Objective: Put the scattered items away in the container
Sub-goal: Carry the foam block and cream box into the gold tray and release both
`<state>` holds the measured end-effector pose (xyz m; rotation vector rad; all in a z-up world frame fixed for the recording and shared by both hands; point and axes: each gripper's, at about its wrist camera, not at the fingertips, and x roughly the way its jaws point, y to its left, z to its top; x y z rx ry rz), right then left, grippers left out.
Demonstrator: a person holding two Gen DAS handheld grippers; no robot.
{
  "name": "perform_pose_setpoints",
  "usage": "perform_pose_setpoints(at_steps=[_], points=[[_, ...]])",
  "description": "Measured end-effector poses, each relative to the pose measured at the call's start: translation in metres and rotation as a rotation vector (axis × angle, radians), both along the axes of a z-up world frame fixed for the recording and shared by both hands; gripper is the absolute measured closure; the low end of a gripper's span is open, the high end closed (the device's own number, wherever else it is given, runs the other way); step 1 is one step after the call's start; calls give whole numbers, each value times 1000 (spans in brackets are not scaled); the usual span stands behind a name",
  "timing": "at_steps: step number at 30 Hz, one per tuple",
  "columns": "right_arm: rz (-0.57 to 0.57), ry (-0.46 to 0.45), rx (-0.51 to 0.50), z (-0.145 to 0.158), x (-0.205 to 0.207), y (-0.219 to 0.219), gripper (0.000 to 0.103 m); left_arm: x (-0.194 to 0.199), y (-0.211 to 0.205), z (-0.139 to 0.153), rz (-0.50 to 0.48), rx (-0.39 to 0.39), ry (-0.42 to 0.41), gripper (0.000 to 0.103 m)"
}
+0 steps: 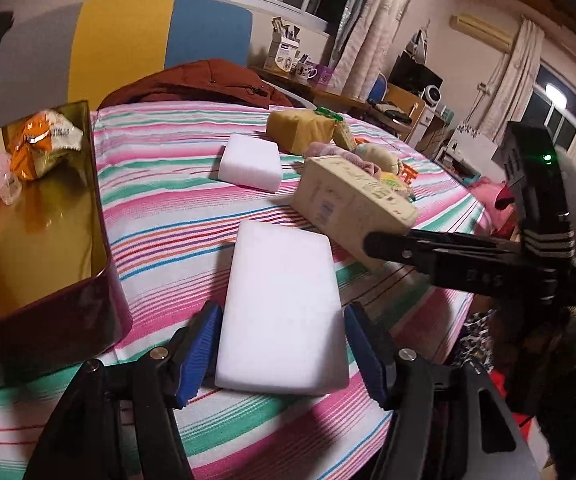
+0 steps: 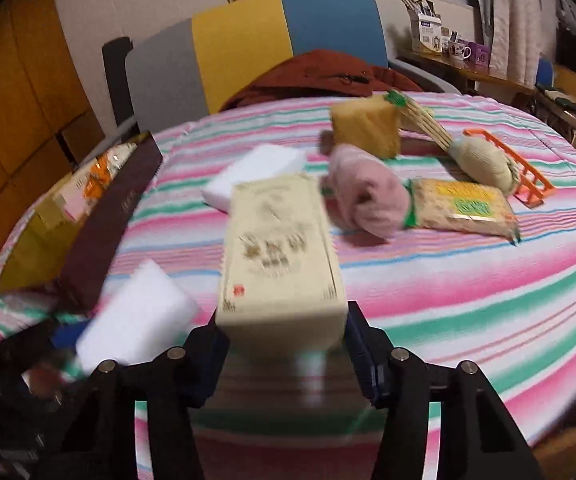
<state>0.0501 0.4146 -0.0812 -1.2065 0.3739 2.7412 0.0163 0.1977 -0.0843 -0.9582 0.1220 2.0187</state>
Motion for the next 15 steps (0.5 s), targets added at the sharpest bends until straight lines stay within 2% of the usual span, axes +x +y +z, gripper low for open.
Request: perform_pose_setpoints(at_steps=[3,5,6,13,15], points=[[31,43,-2,2,9,5,42,7,7,0,-29,-44,50,29],[56,69,5,5,10,4,20,10,11,-1,-46,-60,67,25],[64,83,14,7,9,4,18,11,12,-2,-47,-64,72,24],[63,110,53,4,-5,1,17,9,9,-2,-21,-45,70,24],[63,105,58,1,-8,-1,24,10,10,-3,-14,-60,87,28]])
